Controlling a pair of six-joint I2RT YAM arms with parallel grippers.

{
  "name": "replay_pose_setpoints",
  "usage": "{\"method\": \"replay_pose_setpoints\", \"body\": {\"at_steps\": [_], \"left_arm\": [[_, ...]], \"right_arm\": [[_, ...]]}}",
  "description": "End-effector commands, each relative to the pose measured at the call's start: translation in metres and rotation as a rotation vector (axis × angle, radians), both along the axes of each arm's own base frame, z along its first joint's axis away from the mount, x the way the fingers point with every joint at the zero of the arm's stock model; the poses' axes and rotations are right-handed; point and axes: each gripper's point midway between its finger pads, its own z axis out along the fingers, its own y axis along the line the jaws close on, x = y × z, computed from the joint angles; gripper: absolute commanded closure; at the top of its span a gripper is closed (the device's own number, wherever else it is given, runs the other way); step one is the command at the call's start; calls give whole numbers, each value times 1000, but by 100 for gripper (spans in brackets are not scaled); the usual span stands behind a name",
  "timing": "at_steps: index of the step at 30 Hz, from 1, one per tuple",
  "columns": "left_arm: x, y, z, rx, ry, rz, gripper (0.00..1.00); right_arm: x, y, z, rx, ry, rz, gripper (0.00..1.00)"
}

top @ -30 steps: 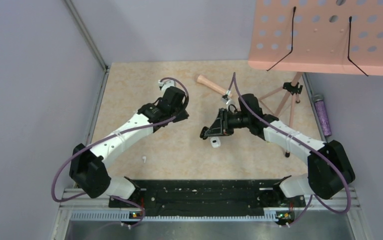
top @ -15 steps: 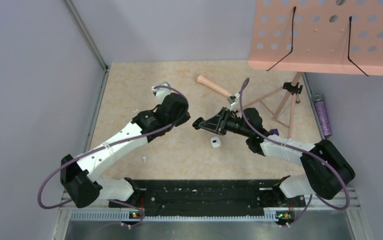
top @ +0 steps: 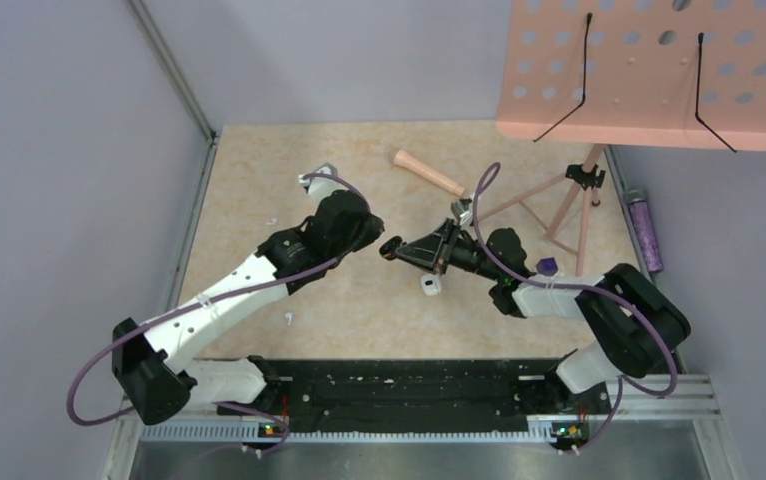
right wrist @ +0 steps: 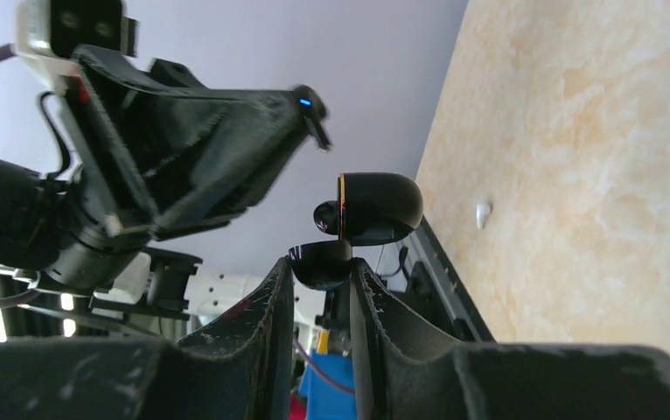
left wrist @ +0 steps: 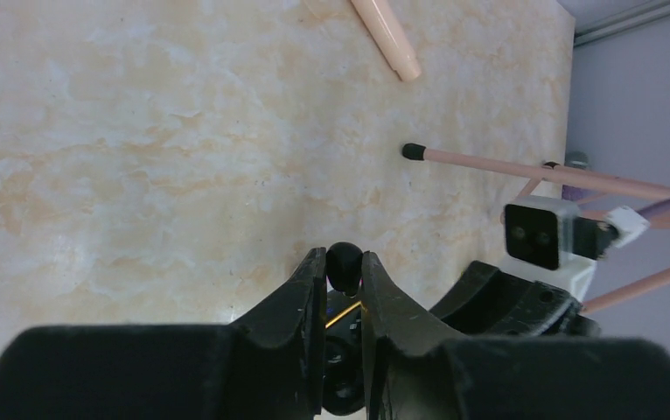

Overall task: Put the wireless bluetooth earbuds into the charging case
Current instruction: Insert the right earbud into the left side groove of the charging case.

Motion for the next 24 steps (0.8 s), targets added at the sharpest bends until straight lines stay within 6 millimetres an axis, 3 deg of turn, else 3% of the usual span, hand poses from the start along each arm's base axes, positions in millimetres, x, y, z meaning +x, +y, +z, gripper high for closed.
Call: {"method": "replay_pose_setpoints", "body": {"at_steps": [1, 8, 13, 18, 20, 24], "left_arm": [[-1, 4, 31, -58, -89, 6, 94], [-10, 12, 39, 27, -182, -99, 93], [-28, -1, 50, 35, -322, -304, 93], [-48, -22, 58, 36, -427, -513, 93], [-53, -28, 62, 21, -459, -566, 98], [-61, -36, 65, 5, -511, -636, 100]], "right_arm": [[-25, 12, 1, 20, 24, 178, 100], [-45, 3, -31, -101, 111, 362, 100], [-61, -13, -41, -155, 123, 514, 100], [-70, -19, -35, -197, 67, 625, 100], [-73, -22, -34, -230, 72, 659, 100], [-69, -27, -29, -267, 50, 679, 100]]}}
